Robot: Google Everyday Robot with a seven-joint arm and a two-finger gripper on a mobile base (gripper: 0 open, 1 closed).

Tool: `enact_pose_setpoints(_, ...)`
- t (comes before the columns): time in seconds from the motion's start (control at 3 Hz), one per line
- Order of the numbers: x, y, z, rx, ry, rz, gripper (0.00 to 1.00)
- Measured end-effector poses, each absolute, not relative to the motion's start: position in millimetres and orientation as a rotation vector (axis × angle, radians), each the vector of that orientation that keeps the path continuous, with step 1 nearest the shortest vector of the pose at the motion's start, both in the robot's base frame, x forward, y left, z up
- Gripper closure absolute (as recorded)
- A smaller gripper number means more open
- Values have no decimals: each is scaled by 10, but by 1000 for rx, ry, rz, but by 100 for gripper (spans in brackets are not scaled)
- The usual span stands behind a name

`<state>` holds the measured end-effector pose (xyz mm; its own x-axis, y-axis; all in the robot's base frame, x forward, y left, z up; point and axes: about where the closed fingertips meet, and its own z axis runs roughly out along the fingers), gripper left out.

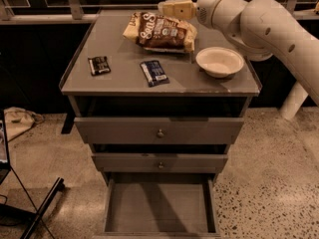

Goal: Pick brown chip bag from bottom drawer and place on counter

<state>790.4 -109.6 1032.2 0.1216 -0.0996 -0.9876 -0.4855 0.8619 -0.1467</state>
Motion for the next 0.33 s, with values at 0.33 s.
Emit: enact_pose_setpoints(0.33,7904,-1096,10322,-499,1437,299,0)
